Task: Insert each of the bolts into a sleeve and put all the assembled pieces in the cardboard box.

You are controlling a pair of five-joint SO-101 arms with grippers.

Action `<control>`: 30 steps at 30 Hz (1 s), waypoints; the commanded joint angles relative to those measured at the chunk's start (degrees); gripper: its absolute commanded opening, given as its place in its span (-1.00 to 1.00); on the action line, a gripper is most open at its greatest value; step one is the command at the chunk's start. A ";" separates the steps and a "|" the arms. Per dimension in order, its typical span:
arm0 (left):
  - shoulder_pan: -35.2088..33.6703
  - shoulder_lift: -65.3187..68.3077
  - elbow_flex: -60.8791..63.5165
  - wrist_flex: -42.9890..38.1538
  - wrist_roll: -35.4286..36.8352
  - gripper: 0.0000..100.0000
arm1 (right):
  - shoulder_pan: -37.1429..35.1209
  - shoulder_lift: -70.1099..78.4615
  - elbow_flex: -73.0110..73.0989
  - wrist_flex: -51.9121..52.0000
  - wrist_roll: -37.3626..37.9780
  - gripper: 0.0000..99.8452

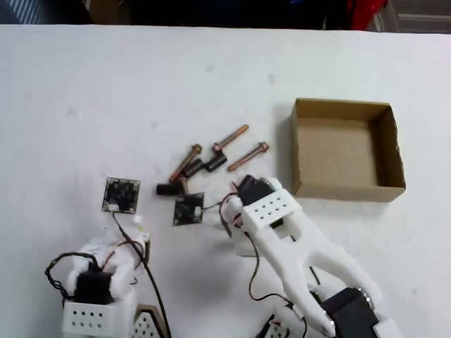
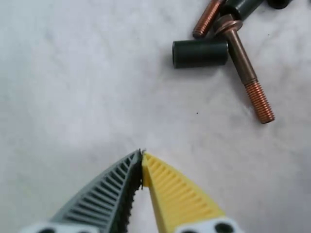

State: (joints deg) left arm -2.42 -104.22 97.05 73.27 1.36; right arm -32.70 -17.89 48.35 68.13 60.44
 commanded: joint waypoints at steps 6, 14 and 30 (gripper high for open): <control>0.40 -0.31 0.00 0.26 -0.26 -0.95 | 2.77 -0.31 0.09 -6.81 1.05 -0.75; 0.40 -0.31 0.00 0.26 -0.26 -0.95 | 2.51 -0.22 1.14 -7.25 0.62 -0.75; 0.40 -0.31 0.00 0.26 -0.26 -0.95 | 2.24 -0.40 5.10 -10.95 0.53 -0.75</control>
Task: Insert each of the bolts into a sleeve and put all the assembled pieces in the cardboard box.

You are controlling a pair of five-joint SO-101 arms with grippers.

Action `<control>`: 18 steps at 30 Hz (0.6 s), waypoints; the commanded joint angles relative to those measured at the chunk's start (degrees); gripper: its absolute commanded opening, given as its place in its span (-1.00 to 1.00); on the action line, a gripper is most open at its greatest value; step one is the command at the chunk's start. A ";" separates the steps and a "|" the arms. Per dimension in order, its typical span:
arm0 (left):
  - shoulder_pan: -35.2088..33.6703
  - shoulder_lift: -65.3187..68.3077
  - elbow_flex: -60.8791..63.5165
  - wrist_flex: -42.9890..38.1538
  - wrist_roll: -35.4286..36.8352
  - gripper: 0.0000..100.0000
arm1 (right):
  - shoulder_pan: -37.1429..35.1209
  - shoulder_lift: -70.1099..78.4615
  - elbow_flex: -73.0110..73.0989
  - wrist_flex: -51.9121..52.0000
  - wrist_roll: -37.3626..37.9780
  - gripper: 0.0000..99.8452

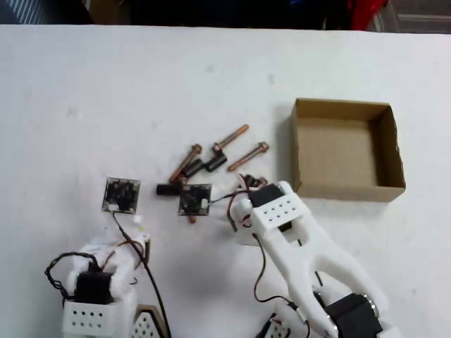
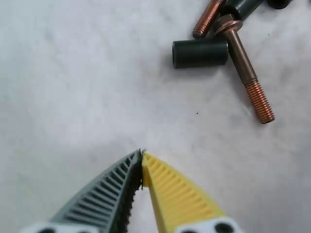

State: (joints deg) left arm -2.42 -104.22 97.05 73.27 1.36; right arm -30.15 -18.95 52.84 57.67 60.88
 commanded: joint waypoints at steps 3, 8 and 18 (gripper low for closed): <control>0.40 -0.31 0.00 0.26 -0.26 -0.95 | -0.31 0.40 0.62 -0.48 0.09 -0.75; 0.40 -0.31 0.00 0.26 -0.26 -0.95 | -0.57 0.66 0.62 -0.66 -4.48 -0.75; 0.40 -0.31 0.00 0.26 -0.26 -0.95 | 0.22 0.75 4.48 -7.08 -6.24 -0.75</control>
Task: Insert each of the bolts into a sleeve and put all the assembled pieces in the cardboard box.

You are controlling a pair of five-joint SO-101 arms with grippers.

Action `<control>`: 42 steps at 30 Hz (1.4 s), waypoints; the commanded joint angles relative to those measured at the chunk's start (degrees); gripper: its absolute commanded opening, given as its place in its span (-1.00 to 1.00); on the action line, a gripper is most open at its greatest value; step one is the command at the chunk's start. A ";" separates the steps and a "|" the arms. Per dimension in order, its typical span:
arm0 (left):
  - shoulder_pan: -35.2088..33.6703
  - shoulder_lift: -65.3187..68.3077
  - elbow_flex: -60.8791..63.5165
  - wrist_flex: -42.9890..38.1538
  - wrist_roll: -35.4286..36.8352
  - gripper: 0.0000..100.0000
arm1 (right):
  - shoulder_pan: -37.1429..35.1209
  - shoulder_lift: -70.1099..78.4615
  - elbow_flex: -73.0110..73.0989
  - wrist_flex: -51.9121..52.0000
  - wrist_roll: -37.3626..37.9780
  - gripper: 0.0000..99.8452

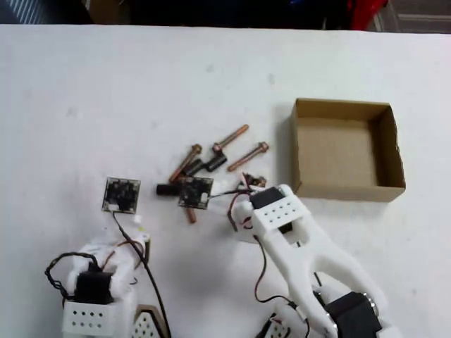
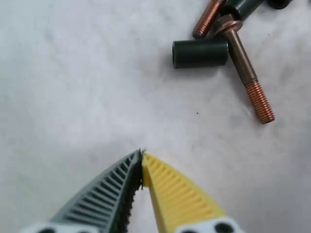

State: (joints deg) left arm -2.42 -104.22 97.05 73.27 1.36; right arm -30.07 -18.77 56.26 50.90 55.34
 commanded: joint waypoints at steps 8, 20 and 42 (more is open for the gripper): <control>0.40 -0.31 0.00 0.26 -0.26 -0.95 | 5.41 0.48 1.14 -0.13 -0.18 -0.76; 0.40 -0.31 0.00 0.26 -0.26 -0.95 | 5.23 -0.04 -2.46 1.89 -4.04 -0.75; 0.40 -0.31 0.00 0.26 -0.26 -0.95 | 1.19 -11.82 -16.70 20.53 -18.11 -0.75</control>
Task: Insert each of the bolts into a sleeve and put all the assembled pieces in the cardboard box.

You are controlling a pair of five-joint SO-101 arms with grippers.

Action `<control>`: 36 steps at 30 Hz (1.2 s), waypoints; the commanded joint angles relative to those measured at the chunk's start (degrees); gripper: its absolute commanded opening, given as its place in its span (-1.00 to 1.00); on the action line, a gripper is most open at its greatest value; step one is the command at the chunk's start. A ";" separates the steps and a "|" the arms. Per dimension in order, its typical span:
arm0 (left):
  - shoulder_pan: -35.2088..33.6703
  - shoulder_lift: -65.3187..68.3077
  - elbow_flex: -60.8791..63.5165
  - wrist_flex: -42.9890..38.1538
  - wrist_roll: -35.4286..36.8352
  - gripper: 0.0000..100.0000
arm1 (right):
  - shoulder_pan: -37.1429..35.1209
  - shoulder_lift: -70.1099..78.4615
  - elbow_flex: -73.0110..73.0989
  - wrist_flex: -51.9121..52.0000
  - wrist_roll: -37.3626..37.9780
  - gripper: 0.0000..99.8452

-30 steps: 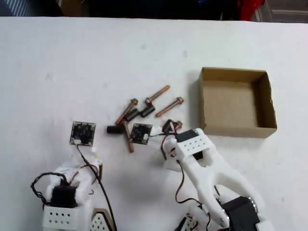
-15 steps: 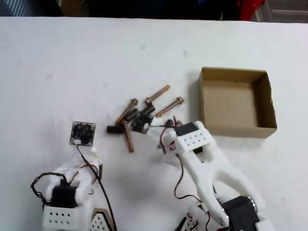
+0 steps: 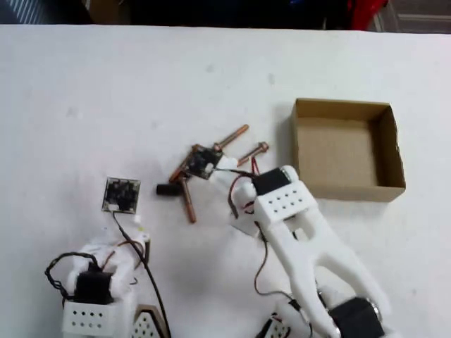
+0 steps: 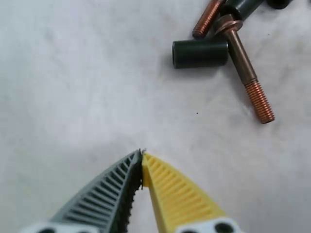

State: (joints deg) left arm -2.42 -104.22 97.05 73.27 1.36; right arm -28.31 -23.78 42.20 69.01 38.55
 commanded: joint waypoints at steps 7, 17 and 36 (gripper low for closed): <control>0.40 -0.31 0.00 0.26 -0.26 -0.95 | -0.13 -20.00 -1.23 8.84 -5.54 -0.75; 0.40 -0.31 0.00 0.26 -0.26 -0.95 | -0.04 -21.85 8.00 6.90 -5.98 -0.75; 0.40 -0.31 0.00 0.26 -0.26 -0.95 | 10.95 -6.81 10.02 2.15 -37.45 -0.75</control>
State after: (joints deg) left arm -2.42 -104.22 97.05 73.27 1.36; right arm -17.76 -33.89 53.54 72.79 3.12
